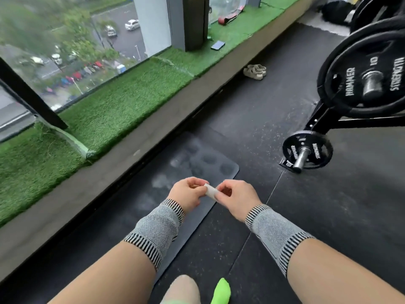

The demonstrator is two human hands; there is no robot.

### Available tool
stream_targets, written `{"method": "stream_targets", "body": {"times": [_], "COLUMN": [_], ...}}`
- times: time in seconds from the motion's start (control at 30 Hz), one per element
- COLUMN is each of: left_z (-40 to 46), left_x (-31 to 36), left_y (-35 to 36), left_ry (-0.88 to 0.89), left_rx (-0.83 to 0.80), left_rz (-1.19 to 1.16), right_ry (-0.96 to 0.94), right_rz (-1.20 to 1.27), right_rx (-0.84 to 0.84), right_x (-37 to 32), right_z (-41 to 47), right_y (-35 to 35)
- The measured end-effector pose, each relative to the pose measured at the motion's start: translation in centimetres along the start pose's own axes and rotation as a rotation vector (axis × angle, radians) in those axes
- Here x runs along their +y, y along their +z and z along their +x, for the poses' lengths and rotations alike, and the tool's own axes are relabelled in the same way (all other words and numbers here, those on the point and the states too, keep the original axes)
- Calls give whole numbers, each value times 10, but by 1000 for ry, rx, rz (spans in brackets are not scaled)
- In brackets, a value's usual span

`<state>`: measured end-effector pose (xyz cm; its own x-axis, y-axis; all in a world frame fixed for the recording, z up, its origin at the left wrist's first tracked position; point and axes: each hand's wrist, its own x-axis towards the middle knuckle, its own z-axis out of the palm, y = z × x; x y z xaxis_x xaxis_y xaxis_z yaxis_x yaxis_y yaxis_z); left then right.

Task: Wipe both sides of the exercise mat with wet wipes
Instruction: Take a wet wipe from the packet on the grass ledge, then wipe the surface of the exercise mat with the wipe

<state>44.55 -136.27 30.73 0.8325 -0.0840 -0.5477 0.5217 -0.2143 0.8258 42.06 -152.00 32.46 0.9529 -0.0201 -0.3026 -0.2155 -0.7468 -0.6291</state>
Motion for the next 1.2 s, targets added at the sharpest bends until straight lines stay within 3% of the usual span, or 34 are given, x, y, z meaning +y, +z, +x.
{"method": "stream_targets", "body": {"times": [0.3,0.57,0.77,0.97,1.2], "left_z": [131,241,354,485,621], "left_x": [35,59,35,-40,-198], "left_y": [42,91,126,170,193], "left_ry": [-66,-149,-168,-191,-110], "left_rx": [68,126,213,34,-179], "left_rz": [-125,-76,244,712,1143], "right_ry": [-61,-48,5,60,87], "right_rz": [-44,-71,-84,-106,-255], "right_rx": [-110,-238,-269,-273,-266], "right_x": [39,99,169,279,433], "right_z": [147,274,408,529,626], "right_y": [-33,-60,-46,19,141]}}
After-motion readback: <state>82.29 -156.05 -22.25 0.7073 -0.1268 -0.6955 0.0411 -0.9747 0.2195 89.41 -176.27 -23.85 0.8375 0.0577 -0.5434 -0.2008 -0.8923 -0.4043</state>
